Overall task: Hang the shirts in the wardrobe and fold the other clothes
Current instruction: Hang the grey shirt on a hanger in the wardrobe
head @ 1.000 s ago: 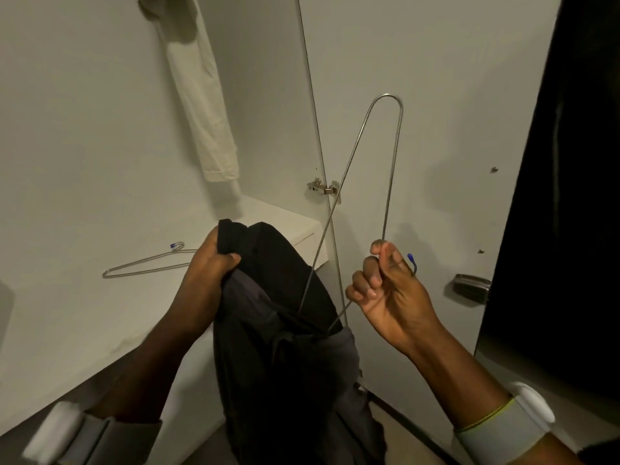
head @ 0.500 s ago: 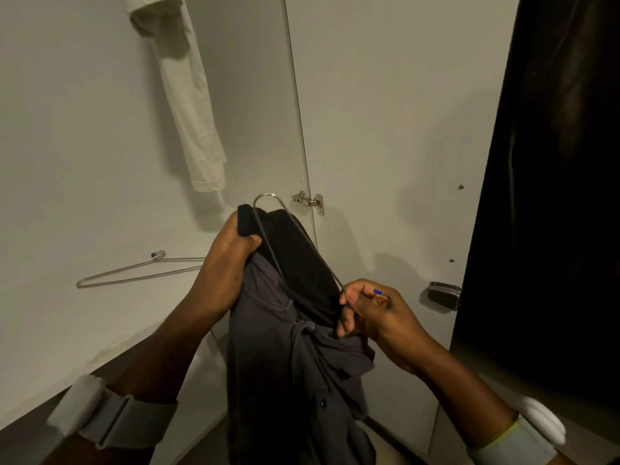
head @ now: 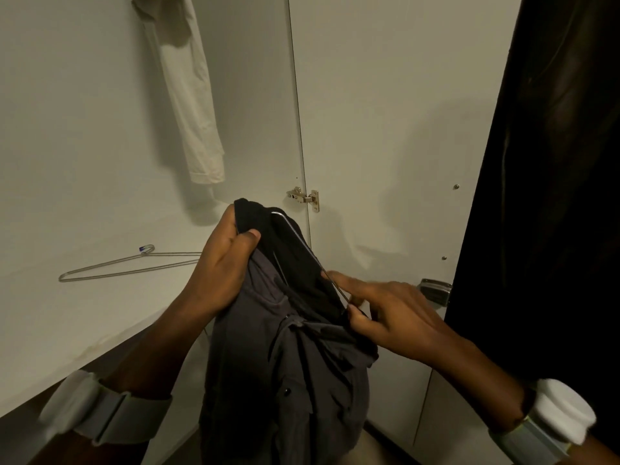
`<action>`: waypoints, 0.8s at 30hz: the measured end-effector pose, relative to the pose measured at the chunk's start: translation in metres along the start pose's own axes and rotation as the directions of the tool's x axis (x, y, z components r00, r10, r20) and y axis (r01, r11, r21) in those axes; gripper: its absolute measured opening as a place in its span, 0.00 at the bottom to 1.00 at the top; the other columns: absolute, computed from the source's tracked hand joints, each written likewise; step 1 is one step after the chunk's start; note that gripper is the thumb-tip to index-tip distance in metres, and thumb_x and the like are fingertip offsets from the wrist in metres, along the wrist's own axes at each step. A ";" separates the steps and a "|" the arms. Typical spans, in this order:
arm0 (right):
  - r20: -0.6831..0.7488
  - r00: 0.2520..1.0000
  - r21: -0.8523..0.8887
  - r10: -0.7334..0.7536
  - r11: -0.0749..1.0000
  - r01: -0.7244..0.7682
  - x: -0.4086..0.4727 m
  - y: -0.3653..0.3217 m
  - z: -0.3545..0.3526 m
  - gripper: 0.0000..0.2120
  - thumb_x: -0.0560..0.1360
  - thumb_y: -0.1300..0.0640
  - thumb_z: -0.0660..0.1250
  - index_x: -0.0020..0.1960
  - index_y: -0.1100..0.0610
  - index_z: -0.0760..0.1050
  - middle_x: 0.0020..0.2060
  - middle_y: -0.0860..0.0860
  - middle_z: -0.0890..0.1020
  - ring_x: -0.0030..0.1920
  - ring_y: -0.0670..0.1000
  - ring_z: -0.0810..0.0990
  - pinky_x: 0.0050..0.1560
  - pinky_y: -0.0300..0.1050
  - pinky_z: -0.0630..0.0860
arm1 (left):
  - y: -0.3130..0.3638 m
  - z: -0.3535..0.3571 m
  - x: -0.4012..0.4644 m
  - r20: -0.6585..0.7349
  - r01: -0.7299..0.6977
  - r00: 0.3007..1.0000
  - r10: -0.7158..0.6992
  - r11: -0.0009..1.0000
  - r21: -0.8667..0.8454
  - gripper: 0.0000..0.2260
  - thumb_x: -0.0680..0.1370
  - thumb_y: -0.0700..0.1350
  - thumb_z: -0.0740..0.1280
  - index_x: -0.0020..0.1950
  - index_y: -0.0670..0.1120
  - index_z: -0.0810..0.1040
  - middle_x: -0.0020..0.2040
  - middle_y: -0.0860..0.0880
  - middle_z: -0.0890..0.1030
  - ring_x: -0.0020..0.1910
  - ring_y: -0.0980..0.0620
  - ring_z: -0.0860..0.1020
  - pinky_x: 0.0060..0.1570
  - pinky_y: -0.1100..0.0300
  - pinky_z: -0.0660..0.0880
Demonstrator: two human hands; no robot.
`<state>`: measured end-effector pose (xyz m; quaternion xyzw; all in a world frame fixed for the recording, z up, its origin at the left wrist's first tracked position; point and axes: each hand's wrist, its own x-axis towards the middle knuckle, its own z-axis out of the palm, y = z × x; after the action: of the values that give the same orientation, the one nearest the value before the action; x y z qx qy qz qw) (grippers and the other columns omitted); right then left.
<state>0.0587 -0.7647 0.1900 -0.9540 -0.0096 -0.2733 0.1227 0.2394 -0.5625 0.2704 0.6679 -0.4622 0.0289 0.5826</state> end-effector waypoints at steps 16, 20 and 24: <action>0.161 0.943 -0.309 -0.293 0.892 0.330 0.038 0.002 -0.014 0.25 0.84 0.47 0.49 0.80 0.34 0.55 0.35 0.46 0.80 0.27 0.49 0.75 0.26 0.40 0.64 | -0.002 -0.018 0.010 -0.065 -0.131 0.986 0.157 0.946 0.295 0.14 0.81 0.54 0.56 0.59 0.46 0.73 0.42 0.49 0.79 0.41 0.50 0.79 0.42 0.49 0.76; 0.268 0.847 -0.415 -0.459 0.738 0.531 0.054 -0.008 -0.017 0.21 0.80 0.51 0.57 0.69 0.39 0.77 0.24 0.46 0.72 0.23 0.48 0.60 0.28 0.40 0.50 | 0.008 -0.003 0.012 0.098 -0.209 0.978 0.184 0.861 0.463 0.14 0.80 0.56 0.53 0.58 0.48 0.68 0.37 0.47 0.77 0.35 0.49 0.77 0.35 0.49 0.72; 0.376 0.770 -0.294 -0.515 0.722 0.626 0.078 -0.031 -0.022 0.05 0.73 0.54 0.73 0.39 0.48 0.80 0.27 0.50 0.79 0.26 0.54 0.77 0.32 0.41 0.59 | 0.017 0.023 0.023 0.230 -0.234 0.964 0.131 0.825 0.514 0.04 0.83 0.53 0.54 0.54 0.54 0.61 0.34 0.52 0.73 0.32 0.51 0.74 0.33 0.54 0.63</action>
<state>0.1107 -0.7441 0.2558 -0.9351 -0.2655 -0.1621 -0.1699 0.2302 -0.5933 0.2889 0.7564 -0.5494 0.1509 0.3214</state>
